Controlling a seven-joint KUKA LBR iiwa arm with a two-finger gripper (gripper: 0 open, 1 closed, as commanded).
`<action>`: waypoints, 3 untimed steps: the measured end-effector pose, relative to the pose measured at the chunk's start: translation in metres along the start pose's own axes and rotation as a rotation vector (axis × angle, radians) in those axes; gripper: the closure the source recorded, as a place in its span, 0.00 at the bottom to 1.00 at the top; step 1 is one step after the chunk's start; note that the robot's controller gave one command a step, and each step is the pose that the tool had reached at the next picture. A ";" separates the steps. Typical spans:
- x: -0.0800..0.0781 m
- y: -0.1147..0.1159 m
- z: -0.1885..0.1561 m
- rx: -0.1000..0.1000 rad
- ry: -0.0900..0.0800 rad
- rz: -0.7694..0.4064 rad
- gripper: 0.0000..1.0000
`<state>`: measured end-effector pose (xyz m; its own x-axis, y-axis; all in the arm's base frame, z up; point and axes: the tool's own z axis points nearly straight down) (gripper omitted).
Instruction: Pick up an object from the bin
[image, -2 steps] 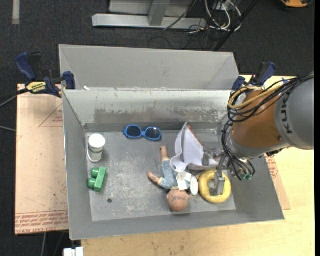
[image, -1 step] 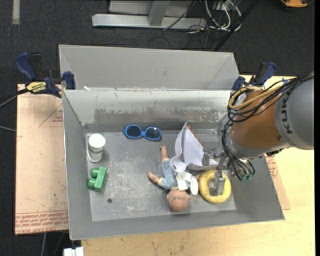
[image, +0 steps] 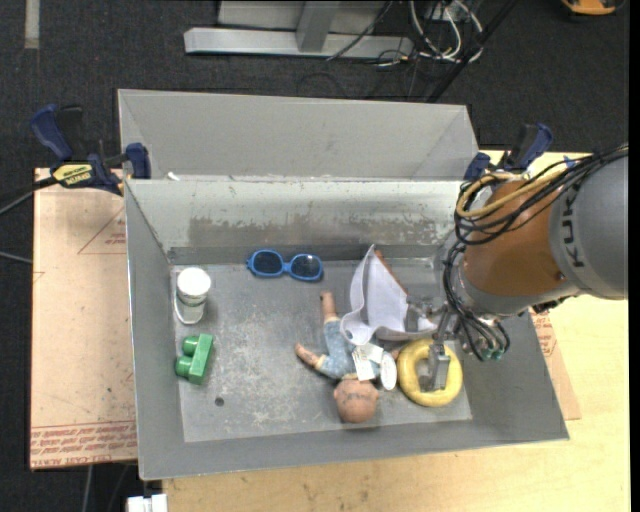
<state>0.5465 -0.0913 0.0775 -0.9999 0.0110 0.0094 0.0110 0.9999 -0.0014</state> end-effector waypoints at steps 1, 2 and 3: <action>0.000 0.006 -0.001 0.007 0.005 0.073 1.00; 0.000 0.006 -0.001 0.007 0.005 0.073 1.00; 0.000 0.007 -0.001 0.007 0.005 0.073 1.00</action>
Offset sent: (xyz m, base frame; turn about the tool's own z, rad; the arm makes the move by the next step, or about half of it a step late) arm 0.0000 0.0000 0.0000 0.0000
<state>0.5467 -0.0848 0.0785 -0.9964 0.0837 0.0140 0.0836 0.9965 -0.0096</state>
